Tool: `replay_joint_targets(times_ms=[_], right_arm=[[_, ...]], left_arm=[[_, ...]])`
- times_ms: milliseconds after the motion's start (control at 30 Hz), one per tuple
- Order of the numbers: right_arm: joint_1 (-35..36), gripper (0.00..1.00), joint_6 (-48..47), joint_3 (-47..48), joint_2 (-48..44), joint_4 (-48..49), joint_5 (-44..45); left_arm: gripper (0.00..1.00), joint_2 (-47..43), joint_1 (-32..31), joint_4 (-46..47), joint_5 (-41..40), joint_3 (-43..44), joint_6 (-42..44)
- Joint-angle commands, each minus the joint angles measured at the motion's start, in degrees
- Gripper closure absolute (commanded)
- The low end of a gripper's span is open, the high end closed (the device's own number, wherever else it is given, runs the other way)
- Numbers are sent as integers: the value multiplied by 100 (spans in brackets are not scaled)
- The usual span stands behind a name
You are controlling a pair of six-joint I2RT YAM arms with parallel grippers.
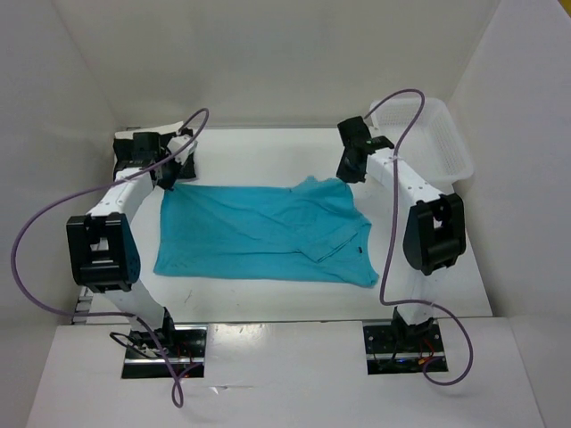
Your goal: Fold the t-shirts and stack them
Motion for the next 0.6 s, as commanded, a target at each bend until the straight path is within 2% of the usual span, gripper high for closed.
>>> replay_joint_targets(times_ms=[0, 233, 567], right_arm=[[52, 100, -140, -167, -74, 24, 160], [166, 100, 79, -1530, -908, 261, -226], [457, 100, 607, -2886, -1709, 385, -552]], left_arm=[[100, 107, 17, 409, 31, -119, -341], [99, -560, 17, 489, 241, -1200, 483], [99, -833, 255, -170, 347, -1772, 978]])
